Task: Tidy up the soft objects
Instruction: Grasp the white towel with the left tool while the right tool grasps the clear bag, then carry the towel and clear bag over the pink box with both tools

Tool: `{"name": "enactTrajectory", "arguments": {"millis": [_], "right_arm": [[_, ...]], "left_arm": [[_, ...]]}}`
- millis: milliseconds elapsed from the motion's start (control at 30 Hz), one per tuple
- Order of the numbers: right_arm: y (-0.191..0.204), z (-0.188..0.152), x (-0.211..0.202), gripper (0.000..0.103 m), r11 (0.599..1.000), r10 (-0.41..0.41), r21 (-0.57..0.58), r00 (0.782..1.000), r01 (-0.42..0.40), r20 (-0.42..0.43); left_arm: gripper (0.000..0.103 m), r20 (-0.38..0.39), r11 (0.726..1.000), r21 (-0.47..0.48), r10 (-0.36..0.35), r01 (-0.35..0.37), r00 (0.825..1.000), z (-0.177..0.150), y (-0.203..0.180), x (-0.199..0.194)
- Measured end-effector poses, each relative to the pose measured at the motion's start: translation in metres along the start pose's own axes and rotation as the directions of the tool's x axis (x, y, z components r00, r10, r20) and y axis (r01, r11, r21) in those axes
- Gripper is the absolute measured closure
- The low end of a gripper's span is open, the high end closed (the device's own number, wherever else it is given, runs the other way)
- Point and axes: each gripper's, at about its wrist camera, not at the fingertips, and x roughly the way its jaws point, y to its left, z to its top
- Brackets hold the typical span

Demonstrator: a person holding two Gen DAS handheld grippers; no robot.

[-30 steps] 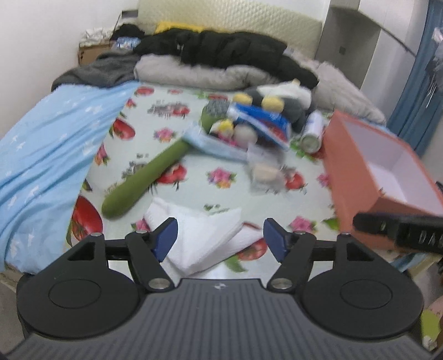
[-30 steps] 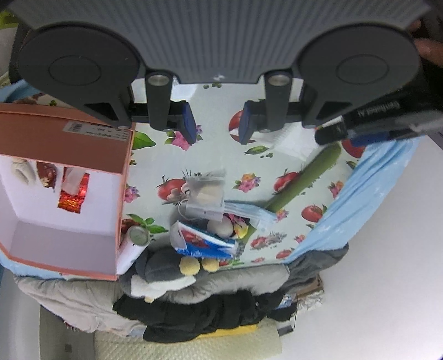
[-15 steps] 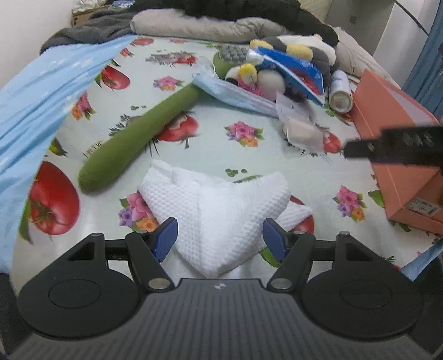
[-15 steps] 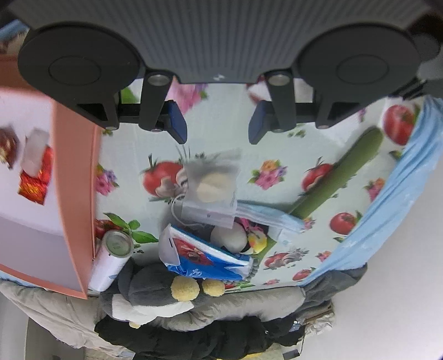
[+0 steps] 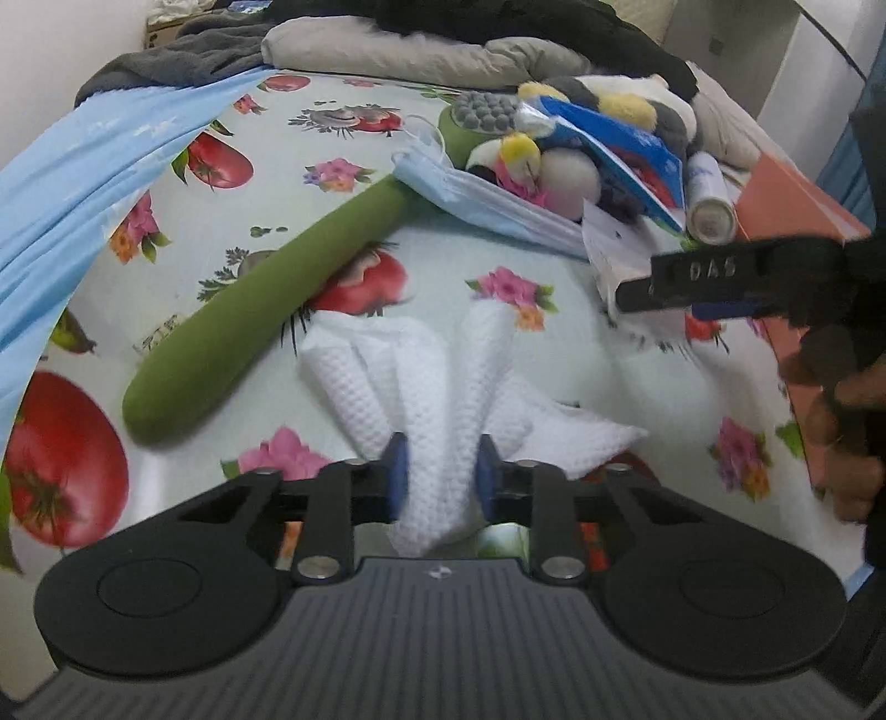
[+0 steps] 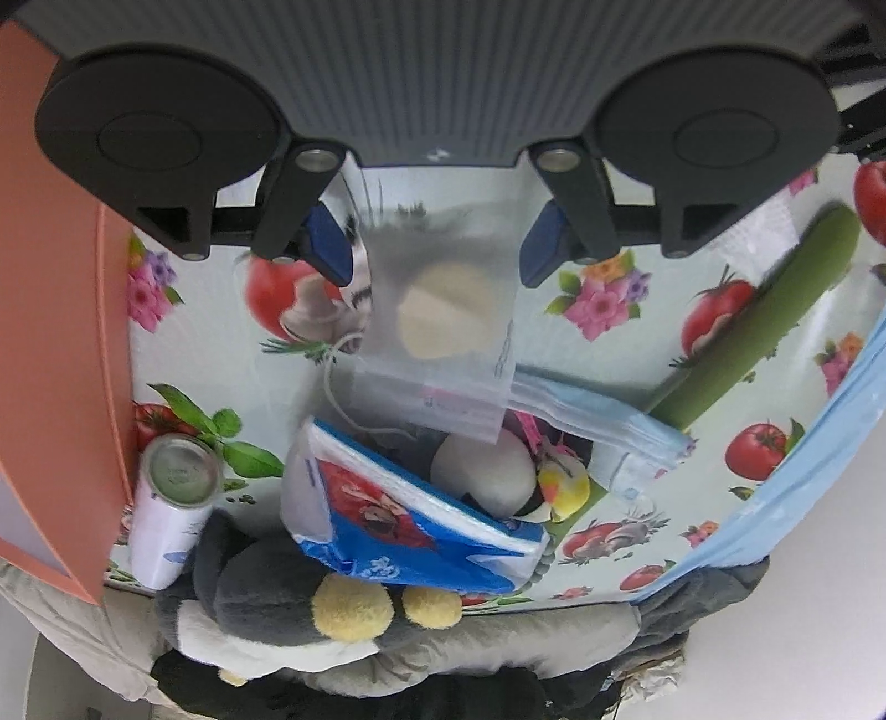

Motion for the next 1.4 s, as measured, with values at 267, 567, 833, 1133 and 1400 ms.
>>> {"name": "enactTrajectory", "arguments": {"millis": [267, 567, 833, 1133, 1400], "right_arm": [[0.005, 0.003, 0.020, 0.035, 0.999, 0.020, -0.029, 1.000, -0.020, 0.000], [0.002, 0.002, 0.003, 0.075, 0.999, 0.012, -0.037, 0.999, -0.010, 0.041], [0.001, -0.008, -0.028, 0.086, 0.999, 0.000, -0.051, 0.998, 0.004, 0.069], [0.004, -0.033, -0.066, 0.086, 0.999, -0.009, -0.044, 0.997, 0.012, 0.071], [0.009, -0.057, -0.100, 0.086, 0.999, -0.012, -0.037, 0.998, 0.014, 0.068]], "left_arm": [[0.088, 0.013, 0.999, -0.044, -0.007, 0.007, 1.000, 0.015, 0.003, 0.012], [0.090, 0.025, 0.997, -0.071, -0.011, 0.012, 1.000, 0.020, 0.001, 0.013], [0.090, 0.063, 0.997, -0.068, -0.014, 0.018, 0.998, 0.017, -0.003, -0.004], [0.090, 0.110, 0.996, -0.073, -0.033, 0.041, 0.993, 0.009, -0.008, -0.034], [0.090, 0.122, 0.996, -0.057, -0.065, 0.072, 0.990, -0.005, -0.019, -0.063]]}}
